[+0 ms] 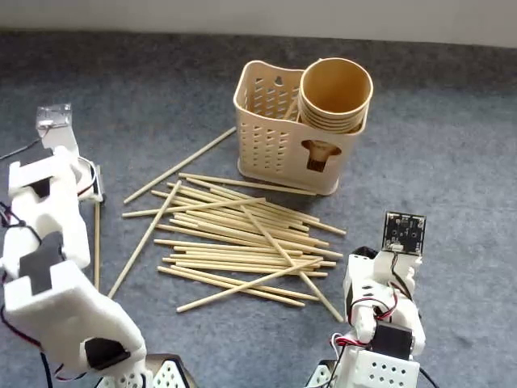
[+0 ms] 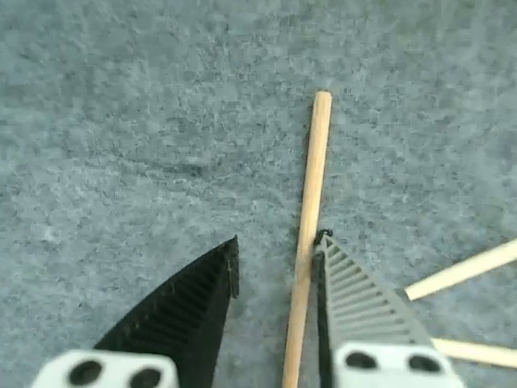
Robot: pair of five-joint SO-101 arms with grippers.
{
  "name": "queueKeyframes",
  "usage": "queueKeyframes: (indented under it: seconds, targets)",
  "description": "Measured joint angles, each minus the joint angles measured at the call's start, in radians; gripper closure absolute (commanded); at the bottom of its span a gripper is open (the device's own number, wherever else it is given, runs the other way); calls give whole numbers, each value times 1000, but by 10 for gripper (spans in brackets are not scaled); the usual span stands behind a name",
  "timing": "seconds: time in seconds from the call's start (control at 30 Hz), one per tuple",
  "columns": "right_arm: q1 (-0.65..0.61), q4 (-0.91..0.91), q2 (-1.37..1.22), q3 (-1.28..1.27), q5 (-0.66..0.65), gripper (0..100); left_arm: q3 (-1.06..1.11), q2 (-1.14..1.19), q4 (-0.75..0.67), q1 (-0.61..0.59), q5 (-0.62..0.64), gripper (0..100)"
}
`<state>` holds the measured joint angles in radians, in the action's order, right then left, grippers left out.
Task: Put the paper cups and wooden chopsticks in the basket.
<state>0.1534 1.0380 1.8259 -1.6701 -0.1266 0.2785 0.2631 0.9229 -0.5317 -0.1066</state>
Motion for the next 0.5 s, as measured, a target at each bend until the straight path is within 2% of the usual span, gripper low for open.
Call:
queueKeyframes:
  seconds: [0.1, 0.3, 0.5]
  targets:
    - [0, 0, 0, 0, 0, 993, -94, 112, 0, -2, -5, 861]
    - [0, 0, 0, 0, 0, 993, -273, 282, 69, 5, -3, 997]
    - [0, 0, 0, 0, 0, 993, -371, 334, 163, 25, 3, 994]
